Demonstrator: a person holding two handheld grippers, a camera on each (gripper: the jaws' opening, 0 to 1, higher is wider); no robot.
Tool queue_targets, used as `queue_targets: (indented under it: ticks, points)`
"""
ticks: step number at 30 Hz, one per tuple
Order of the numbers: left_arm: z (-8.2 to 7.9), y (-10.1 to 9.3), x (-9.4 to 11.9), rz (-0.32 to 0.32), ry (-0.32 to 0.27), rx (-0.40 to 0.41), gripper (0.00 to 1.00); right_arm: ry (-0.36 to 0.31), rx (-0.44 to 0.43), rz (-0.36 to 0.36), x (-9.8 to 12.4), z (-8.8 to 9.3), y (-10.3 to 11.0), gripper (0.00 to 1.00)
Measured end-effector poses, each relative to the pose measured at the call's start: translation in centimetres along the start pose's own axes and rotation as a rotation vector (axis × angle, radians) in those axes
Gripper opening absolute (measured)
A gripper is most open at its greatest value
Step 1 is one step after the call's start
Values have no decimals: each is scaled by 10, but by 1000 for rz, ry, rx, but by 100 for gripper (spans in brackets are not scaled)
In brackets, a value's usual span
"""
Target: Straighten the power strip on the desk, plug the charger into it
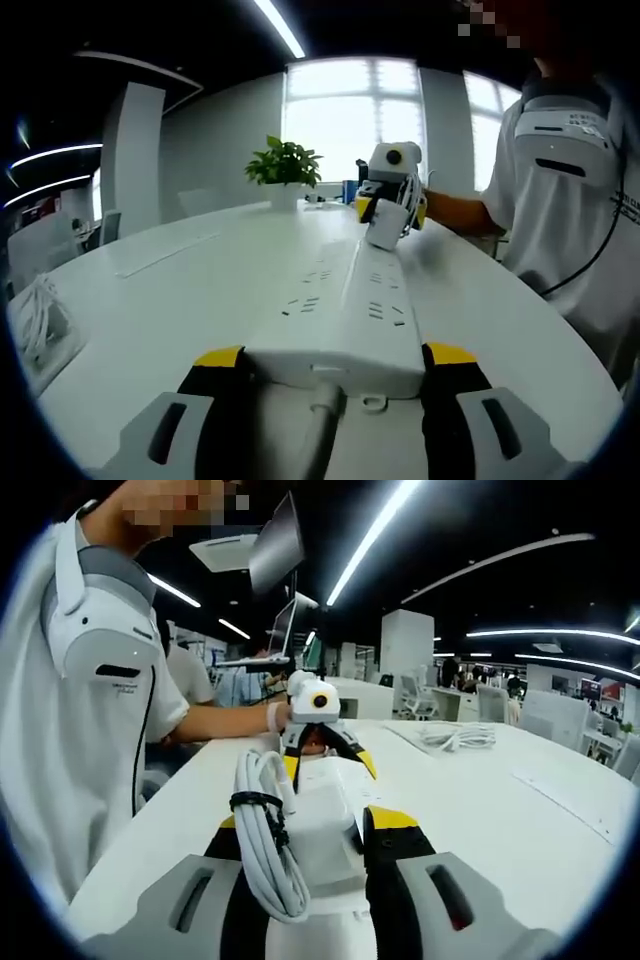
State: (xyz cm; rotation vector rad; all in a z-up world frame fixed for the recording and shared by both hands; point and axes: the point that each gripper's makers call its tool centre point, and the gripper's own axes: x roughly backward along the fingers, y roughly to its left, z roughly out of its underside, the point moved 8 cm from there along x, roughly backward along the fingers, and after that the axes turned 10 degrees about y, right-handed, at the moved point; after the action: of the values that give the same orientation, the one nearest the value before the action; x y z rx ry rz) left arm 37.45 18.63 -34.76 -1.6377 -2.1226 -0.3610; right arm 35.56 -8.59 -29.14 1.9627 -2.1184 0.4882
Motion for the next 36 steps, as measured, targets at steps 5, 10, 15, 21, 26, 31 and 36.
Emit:
queue_targets:
  ticks: [5,10,15,21,26,31,36]
  points:
    - [0,0,0,-2,-1,1,70,90,41,34,2,1,4,44]
    - [0,0,0,-5,-3,2,70,114,26,83,10,-1,2,69]
    - [0,0,1,-8,-3,4,70,159,22,147,18,1,1,89]
    - [0,0,1,-10,-1,5,70,178,-3,179,25,3,5,97]
    - [0,0,2,-11,5,4,70,190,-3,210,30,2,5,97]
    - [-1,-1,4,-18,-3,22,71,191,-22,217,31,2,6,97]
    - [-6,-8,10,-2,-47,23,83,187,-49,233,34,4,5,97]
